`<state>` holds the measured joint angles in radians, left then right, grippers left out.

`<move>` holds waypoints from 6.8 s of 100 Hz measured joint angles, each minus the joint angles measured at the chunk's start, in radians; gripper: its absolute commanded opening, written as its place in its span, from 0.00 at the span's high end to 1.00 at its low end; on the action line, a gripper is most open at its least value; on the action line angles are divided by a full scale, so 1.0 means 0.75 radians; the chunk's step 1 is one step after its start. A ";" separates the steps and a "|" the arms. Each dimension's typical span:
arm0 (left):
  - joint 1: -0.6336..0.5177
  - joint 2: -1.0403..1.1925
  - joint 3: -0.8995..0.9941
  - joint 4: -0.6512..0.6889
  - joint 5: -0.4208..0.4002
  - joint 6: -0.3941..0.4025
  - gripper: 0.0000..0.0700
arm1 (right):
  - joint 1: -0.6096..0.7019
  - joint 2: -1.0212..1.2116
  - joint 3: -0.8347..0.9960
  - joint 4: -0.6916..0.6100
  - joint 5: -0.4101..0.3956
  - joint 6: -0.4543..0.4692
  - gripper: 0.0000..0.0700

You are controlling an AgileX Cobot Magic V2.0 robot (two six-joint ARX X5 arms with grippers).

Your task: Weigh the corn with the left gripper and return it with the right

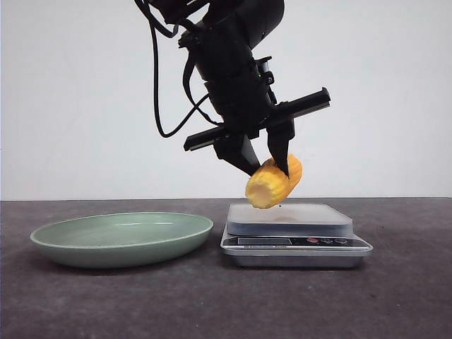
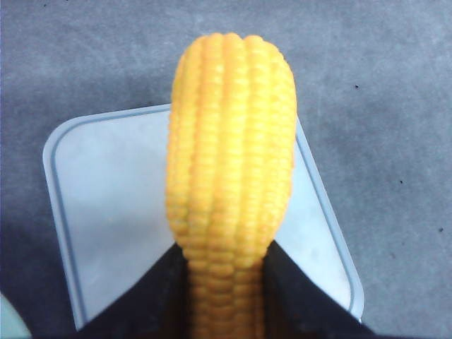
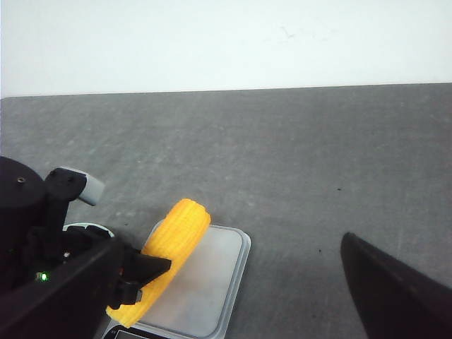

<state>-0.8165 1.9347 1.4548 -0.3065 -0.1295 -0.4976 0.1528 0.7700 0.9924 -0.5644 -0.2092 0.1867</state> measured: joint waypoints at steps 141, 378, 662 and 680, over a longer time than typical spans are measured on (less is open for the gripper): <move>-0.006 -0.747 0.364 -0.307 -0.338 0.515 0.31 | 0.098 0.054 0.002 0.064 -0.009 0.010 0.11; 0.264 -2.170 -0.430 -1.450 -0.601 0.011 0.32 | 0.742 1.073 0.192 0.499 0.314 0.191 1.00; 0.265 -2.126 -0.720 -0.492 -0.246 0.191 0.97 | 0.596 -0.256 0.263 -0.417 0.455 0.026 0.99; 0.265 -2.111 -0.720 -0.492 -0.246 0.191 0.97 | 0.597 -0.251 0.263 -0.412 0.456 0.038 0.99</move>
<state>-0.6178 0.3515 0.9146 -0.6758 -0.3141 -0.3546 0.6003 0.5819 1.1900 -0.8734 0.1326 0.2150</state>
